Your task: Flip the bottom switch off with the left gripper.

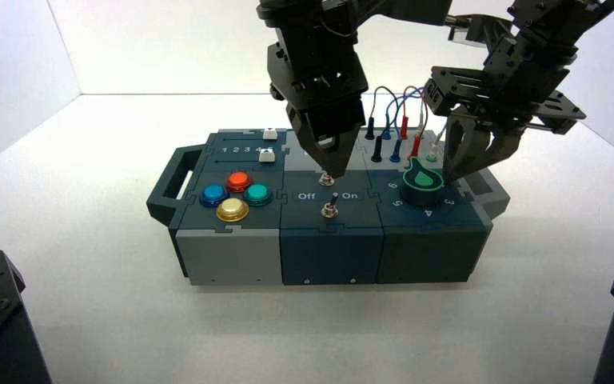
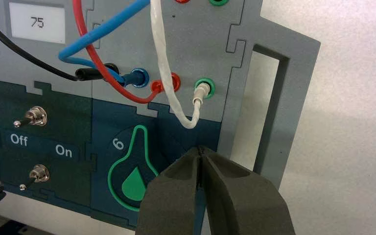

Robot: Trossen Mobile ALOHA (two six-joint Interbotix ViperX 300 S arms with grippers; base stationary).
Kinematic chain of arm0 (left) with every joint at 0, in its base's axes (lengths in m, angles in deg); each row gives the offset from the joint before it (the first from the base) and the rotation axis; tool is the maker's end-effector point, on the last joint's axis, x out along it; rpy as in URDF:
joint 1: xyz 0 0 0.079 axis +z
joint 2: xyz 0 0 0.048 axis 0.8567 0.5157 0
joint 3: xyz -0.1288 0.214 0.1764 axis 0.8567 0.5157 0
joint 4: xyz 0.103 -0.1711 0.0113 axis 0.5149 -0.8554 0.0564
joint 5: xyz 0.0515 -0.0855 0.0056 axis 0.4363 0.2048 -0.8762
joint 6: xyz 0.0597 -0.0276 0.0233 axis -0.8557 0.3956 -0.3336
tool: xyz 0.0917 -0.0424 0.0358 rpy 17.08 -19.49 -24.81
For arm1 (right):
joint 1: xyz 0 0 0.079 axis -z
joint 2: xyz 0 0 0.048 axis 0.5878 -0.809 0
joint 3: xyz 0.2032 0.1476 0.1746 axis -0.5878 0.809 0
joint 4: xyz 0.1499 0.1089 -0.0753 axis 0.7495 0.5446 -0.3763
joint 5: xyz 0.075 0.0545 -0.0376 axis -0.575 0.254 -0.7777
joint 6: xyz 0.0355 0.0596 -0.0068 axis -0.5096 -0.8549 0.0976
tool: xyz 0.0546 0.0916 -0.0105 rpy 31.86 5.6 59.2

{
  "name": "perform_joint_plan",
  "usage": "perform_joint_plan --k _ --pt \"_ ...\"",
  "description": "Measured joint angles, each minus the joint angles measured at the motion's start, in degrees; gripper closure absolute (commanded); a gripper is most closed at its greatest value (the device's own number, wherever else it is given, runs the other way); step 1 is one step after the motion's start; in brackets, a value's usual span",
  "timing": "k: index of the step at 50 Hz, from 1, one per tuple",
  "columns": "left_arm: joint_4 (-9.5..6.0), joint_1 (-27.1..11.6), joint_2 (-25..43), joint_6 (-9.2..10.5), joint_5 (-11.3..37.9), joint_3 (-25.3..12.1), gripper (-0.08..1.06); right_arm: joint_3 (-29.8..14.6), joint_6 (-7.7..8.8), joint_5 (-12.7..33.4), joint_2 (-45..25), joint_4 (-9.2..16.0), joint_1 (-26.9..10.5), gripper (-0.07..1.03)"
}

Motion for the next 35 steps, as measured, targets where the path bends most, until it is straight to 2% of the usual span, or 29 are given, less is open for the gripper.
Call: perform_joint_plan --k 17,35 --pt "0.00 -0.97 3.34 -0.26 -0.09 -1.76 1.01 0.09 0.09 0.00 0.09 0.00 -0.09 0.99" --pt "-0.18 -2.02 3.96 -0.35 0.18 -1.41 1.01 0.09 0.00 0.00 0.00 0.09 -0.09 0.99"
